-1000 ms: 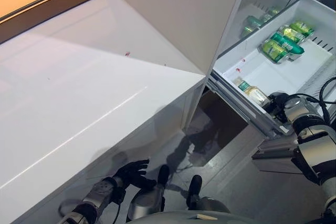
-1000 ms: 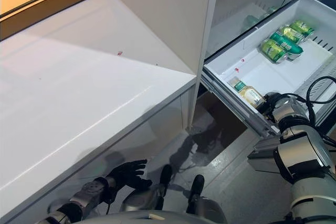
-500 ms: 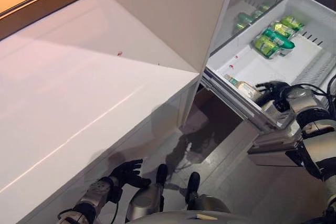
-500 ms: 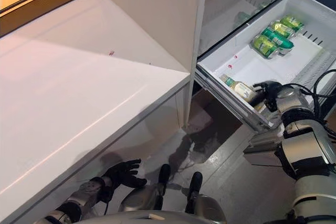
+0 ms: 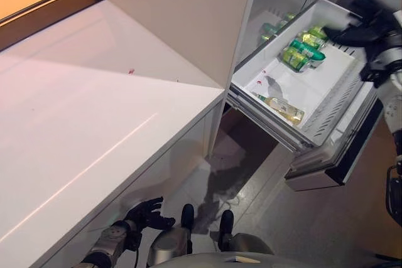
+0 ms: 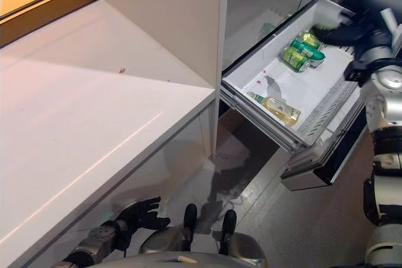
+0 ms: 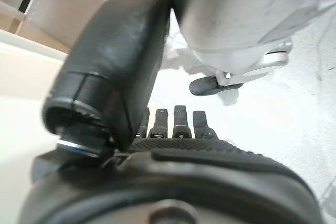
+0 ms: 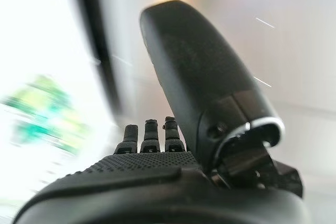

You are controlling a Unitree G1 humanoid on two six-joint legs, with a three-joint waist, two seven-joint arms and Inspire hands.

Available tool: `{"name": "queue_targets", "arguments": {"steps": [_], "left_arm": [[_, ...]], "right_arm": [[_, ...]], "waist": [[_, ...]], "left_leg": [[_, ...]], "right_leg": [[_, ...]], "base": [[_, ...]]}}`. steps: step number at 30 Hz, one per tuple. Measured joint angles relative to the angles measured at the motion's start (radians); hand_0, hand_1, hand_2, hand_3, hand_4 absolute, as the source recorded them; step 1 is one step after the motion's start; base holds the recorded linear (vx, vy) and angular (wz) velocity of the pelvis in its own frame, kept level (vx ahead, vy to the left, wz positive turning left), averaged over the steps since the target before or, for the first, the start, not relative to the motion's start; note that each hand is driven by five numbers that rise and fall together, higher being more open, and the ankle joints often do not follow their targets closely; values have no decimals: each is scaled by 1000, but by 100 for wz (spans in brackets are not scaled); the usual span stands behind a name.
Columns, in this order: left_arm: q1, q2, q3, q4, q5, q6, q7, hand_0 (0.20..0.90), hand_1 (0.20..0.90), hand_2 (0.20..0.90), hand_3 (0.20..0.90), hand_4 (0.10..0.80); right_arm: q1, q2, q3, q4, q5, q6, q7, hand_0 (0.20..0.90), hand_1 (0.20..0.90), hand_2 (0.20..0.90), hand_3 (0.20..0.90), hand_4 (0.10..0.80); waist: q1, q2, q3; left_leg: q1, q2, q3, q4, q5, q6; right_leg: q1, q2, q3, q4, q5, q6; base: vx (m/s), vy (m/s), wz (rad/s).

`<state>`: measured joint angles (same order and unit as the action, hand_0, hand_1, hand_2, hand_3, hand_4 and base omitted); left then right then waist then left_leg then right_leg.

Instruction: Put drinks into fridge and close the fridge

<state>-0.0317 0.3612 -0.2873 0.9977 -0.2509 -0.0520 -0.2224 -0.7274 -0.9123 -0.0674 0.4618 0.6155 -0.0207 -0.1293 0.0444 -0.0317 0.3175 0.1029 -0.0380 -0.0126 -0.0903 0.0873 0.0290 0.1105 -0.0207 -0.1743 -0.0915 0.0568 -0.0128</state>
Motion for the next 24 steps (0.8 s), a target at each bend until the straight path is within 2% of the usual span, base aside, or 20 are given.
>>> {"name": "queue_targets", "arguments": {"steps": [2, 5, 8, 13, 18, 22, 24], "left_arm": [[12, -4, -1, 12, 0, 0, 3, 900, 900, 900, 900, 800], [21, -24, -5, 22, 18, 0, 3, 900, 900, 900, 900, 800], [22, -44, -26, 41, 19, -2, 11, 900, 900, 900, 900, 800], [22, -62, -31, 51, 37, -2, 20, 900, 900, 900, 900, 800], [23, -69, -28, 60, 38, -3, 43, 900, 900, 900, 900, 800], [-17, -71, -20, 33, 36, -22, 68, 900, 900, 900, 900, 800], [-43, -66, -19, 22, 34, -28, 87, 900, 900, 900, 900, 800]], "right_arm": [[65, 49, -65, -39, 16, -83, -92, 900, 900, 900, 900, 800], [135, 139, -135, -37, 58, -151, -181, 900, 900, 900, 900, 800], [206, 210, -151, -35, 103, -167, -199, 900, 900, 900, 900, 800], [319, 266, -151, 6, 178, -163, -197, 900, 900, 900, 900, 800], [354, 306, -151, 93, 229, -128, -193, 900, 900, 900, 900, 800], [352, 308, -144, 96, 231, -123, -192, 900, 900, 900, 900, 800], [332, 309, -117, 101, 232, -124, -194, 900, 900, 900, 900, 800]], "waist": [[-16, -20, -28], [-31, -32, -68], [-50, -27, -102], [-53, -18, -107], [-43, -2, -76], [-13, 4, -13], [0, -6, 25]], "left_leg": [[7, 2, 13, 1, -6, -1], [28, 3, 37, 2, -13, 1], [49, 3, 50, 2, -24, 0], [56, 4, 63, 47, -48, -1], [27, 5, 60, 166, -97, -1], [-75, 3, 59, 290, -131, 5], [-154, 3, 58, 359, -143, 11]], "right_leg": [[2, 2, 13, 0, 0, 0], [12, 3, 39, 0, 0, 0], [25, 5, 62, 0, -3, 4], [38, 6, 83, 14, -7, 8], [32, 2, 79, 84, -32, 7], [-87, -10, 78, 239, -81, 3], [-166, -15, 77, 320, -97, 2]], "base": [[50, 7, -21], [61, -14, -24], [64, -30, -22], [73, -68, -12], [18, -70, 2], [-145, -57, 2], [-235, -28, 4]]}}
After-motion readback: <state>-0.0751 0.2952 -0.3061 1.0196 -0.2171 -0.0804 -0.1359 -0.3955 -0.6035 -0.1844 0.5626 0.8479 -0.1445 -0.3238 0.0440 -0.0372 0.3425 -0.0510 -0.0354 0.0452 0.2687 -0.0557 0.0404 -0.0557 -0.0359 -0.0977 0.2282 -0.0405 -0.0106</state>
